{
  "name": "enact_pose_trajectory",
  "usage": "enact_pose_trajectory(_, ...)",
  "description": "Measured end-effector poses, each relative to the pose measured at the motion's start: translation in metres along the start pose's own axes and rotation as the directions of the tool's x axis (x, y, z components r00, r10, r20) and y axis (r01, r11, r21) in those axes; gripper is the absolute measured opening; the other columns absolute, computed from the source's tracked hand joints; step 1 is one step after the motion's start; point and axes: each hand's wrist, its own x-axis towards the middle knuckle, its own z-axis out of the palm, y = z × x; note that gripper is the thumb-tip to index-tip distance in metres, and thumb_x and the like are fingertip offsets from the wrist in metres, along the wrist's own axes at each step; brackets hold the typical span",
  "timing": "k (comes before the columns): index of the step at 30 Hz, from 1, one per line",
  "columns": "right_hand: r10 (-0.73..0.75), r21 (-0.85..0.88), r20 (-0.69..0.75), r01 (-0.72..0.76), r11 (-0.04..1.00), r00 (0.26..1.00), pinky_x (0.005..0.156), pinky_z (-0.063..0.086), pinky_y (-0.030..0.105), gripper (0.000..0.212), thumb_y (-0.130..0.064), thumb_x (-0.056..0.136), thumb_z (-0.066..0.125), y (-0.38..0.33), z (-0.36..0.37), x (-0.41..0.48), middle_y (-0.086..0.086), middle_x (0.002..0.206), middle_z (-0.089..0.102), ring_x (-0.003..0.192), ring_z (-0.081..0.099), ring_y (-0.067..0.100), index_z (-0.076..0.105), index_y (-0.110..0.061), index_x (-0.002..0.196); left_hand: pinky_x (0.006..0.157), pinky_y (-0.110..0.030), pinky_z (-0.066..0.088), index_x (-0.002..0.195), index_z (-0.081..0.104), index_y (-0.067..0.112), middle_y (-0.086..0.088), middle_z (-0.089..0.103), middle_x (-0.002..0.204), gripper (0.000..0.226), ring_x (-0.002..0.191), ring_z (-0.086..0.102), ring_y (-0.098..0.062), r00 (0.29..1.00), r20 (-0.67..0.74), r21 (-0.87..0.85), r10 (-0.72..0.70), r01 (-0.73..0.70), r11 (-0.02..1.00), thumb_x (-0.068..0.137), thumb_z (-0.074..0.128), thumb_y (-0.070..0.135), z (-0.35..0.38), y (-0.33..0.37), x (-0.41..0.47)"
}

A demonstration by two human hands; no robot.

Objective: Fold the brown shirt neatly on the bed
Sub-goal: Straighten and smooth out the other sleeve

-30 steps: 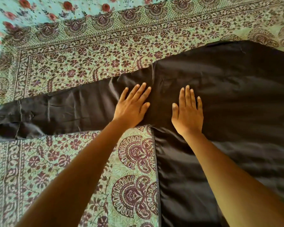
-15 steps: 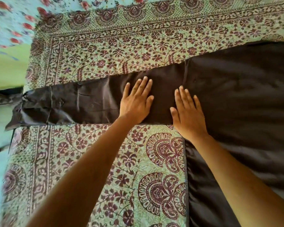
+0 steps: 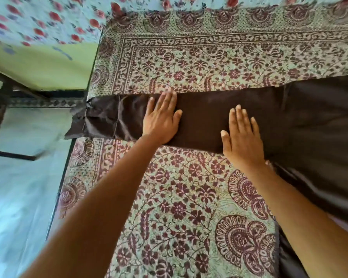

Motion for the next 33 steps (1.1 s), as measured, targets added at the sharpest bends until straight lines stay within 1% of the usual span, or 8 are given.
enact_pose_trajectory(3,-0.059,0.027,0.008,0.059,0.998,0.998,0.117,0.003,0.039,0.072,-0.044,0.086,0.000,-0.043,0.012,0.009,0.010,0.156,0.005,0.145,0.005,0.021,0.009,-0.007,0.147,0.118,-0.039,-0.003,0.150,0.009,0.021,0.003,0.007,0.159,0.056,0.146,0.005,-0.012,0.999,0.007,0.001,0.035,-0.035,0.999,0.100,0.022,0.041,0.008,-0.006,-0.014)
enact_pose_trajectory(11,-0.025,-0.064,0.030,0.027,0.998,0.999,0.117,-0.001,0.039,0.065,-0.041,0.090,0.007,-0.055,0.023,0.009,0.008,0.157,0.001,0.145,0.002,0.019,0.005,-0.010,0.148,0.117,-0.044,-0.007,0.150,0.010,0.023,0.005,0.009,0.158,0.054,0.146,0.005,-0.013,0.961,-0.038,0.024,-0.272,0.273,0.962,0.099,0.021,0.038,-0.012,-0.136,-0.016)
enact_pose_trajectory(14,0.032,-0.042,0.047,-0.030,0.999,0.998,0.117,-0.001,0.041,0.067,-0.041,0.089,0.009,-0.065,0.018,0.010,0.010,0.157,0.000,0.145,0.001,0.022,0.004,-0.009,0.147,0.117,-0.046,-0.009,0.150,0.010,0.018,0.000,0.008,0.159,0.056,0.146,0.003,-0.015,0.930,-0.052,0.064,-0.363,0.366,0.928,0.099,0.019,0.039,-0.020,-0.153,-0.013)
enact_pose_trajectory(17,-0.021,-0.013,0.027,0.021,1.000,0.999,0.116,-0.003,0.039,0.067,-0.040,0.089,0.009,-0.090,0.021,0.011,0.010,0.157,-0.001,0.145,0.000,0.022,0.004,-0.008,0.147,0.117,-0.044,-0.008,0.150,0.009,0.016,-0.002,0.008,0.158,0.058,0.146,0.003,-0.016,0.972,-0.092,0.088,-0.215,0.223,0.971,0.098,0.019,0.041,-0.023,-0.121,-0.010)
enact_pose_trajectory(19,-0.075,-0.017,0.018,0.076,0.997,0.997,0.116,-0.002,0.039,0.067,-0.041,0.089,0.003,-0.107,0.028,0.010,0.008,0.157,0.000,0.145,0.001,0.019,0.006,-0.009,0.148,0.117,-0.041,-0.007,0.150,0.006,0.019,0.002,0.005,0.159,0.057,0.146,0.002,-0.013,0.993,-0.049,0.035,-0.104,0.106,0.994,0.099,0.018,0.041,-0.014,-0.095,-0.013)
enact_pose_trajectory(20,-0.074,-0.020,0.016,0.074,0.997,0.997,0.116,-0.001,0.039,0.068,-0.041,0.088,0.000,-0.111,0.030,0.009,0.008,0.157,0.002,0.145,0.002,0.018,0.007,-0.009,0.148,0.118,-0.041,-0.007,0.150,0.005,0.020,0.003,0.004,0.159,0.056,0.146,0.001,-0.012,0.994,-0.030,0.006,-0.103,0.103,0.995,0.099,0.018,0.041,-0.009,-0.091,-0.017)
enact_pose_trajectory(29,-0.066,-0.042,0.012,0.066,0.997,0.998,0.116,0.001,0.039,0.069,-0.042,0.088,0.001,-0.114,0.034,0.012,0.009,0.156,0.006,0.144,0.006,0.019,0.009,-0.008,0.147,0.119,-0.038,-0.002,0.150,0.007,0.025,0.005,0.006,0.158,0.053,0.146,0.002,-0.012,0.964,-0.059,-0.076,-0.260,0.255,0.964,0.100,0.019,0.039,-0.012,-0.180,-0.030)
enact_pose_trajectory(33,-0.067,-0.046,0.004,0.067,0.997,0.998,0.116,0.002,0.039,0.068,-0.042,0.088,0.002,-0.114,0.034,0.012,0.009,0.156,0.007,0.144,0.008,0.019,0.010,-0.009,0.147,0.119,-0.041,-0.001,0.150,0.008,0.025,0.003,0.007,0.159,0.052,0.146,0.003,-0.013,0.899,0.029,-0.245,-0.438,0.431,0.868,0.101,0.018,0.038,-0.015,-0.206,-0.035)
